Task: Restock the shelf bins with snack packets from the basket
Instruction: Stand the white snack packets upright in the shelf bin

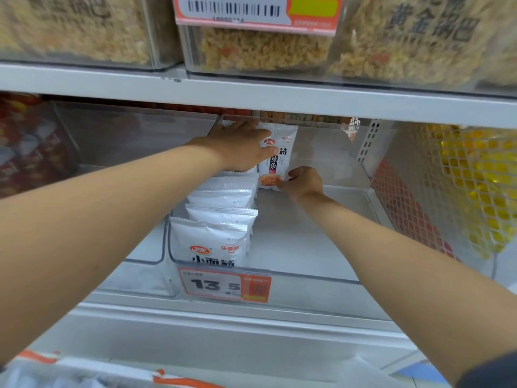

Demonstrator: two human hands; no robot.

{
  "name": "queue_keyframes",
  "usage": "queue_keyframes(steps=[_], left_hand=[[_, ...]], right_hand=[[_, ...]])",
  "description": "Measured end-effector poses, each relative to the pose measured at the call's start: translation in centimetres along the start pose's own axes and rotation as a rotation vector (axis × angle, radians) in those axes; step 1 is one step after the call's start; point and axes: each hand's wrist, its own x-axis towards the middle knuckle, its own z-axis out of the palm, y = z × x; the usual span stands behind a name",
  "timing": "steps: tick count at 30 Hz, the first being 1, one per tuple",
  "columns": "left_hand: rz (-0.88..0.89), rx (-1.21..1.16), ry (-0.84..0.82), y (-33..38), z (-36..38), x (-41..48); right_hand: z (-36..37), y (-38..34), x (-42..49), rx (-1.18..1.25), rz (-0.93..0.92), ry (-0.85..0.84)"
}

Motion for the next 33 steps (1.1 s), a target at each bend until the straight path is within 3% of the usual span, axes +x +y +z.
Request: queue_keyframes(steps=[11,14,19,24,27,33], left_hand=[[-0.008,-0.071,-0.001,0.3,-1.8,-4.9],[-0.004,-0.212,0.05,0.5,-2.1,-9.0],[-0.071,-0.174,0.341,1.1,-1.0,-16.8],[-0.165,-0.186,0.603,1.2,1.4,-24.0],[-0.244,-0.285,0.536,0.6,4.1,-27.8],[-0.368,-0.477,0.114,-3.0,12.2,-34.2]], right_hand=[[-5.4,-3.4,-5.5,-0.116,0.015,-0.139],[-6.6,-3.9,-9.0,-0.096,-0.11,-0.071],[-6.7,-4.8,-16.8,0.005,-0.353,0.08],[-3.6,-4.1,-23.9,0.087,-0.499,0.007],[-0.7,-2.6,-26.5,0.07,-0.501,-0.087],[6.6,3.7,-29.3,-0.172,-0.455,-0.395]])
